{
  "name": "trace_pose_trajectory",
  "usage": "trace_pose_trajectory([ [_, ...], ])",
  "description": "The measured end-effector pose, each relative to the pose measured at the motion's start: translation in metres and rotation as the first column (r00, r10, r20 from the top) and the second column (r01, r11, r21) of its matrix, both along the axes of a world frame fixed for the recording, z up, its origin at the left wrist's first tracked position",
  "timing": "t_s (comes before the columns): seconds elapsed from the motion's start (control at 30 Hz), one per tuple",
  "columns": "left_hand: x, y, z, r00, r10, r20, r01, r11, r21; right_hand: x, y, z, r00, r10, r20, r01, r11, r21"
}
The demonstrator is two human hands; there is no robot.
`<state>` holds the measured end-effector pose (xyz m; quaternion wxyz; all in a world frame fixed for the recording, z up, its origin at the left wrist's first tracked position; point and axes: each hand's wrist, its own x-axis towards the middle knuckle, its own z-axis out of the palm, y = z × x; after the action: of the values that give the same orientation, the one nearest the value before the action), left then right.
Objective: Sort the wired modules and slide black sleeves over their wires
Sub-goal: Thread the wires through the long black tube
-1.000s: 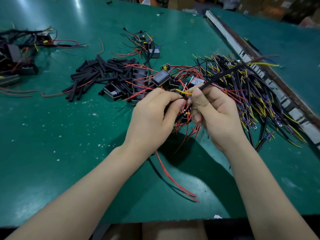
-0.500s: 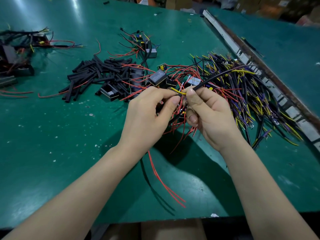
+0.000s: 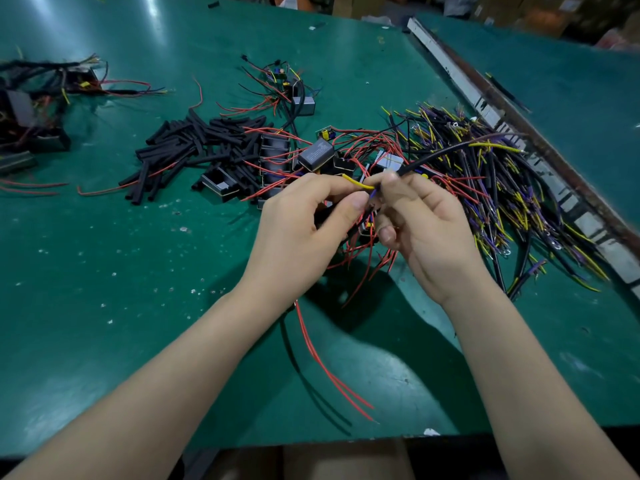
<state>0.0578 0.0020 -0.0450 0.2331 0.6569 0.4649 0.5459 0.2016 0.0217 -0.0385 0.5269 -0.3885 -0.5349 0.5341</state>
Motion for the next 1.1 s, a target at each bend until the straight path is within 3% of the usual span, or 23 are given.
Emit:
trace_pose_trajectory([
  [0.27, -0.005, 0.004, 0.002, 1.0, 0.003, -0.01, -0.004, 0.992, -0.129, 0.003, 0.0, 0.003, 0.999, -0.054, -0.002, 0.054, 0.998, 0.014],
  [0.43, -0.005, 0.002, 0.005, 0.998, -0.057, -0.018, 0.054, 0.992, -0.114, 0.003, 0.0, 0.003, 0.998, -0.052, -0.029, 0.052, 0.999, 0.011],
  [0.63, -0.004, 0.002, 0.004, 0.996, -0.046, 0.081, 0.059, 0.986, -0.157, -0.003, -0.002, -0.002, 0.999, -0.024, -0.038, 0.026, 0.998, 0.052],
  [1.1, -0.028, -0.001, 0.012, 0.996, -0.066, 0.051, 0.073, 0.987, -0.142, 0.002, 0.001, -0.004, 0.994, -0.11, 0.001, 0.11, 0.992, 0.06],
])
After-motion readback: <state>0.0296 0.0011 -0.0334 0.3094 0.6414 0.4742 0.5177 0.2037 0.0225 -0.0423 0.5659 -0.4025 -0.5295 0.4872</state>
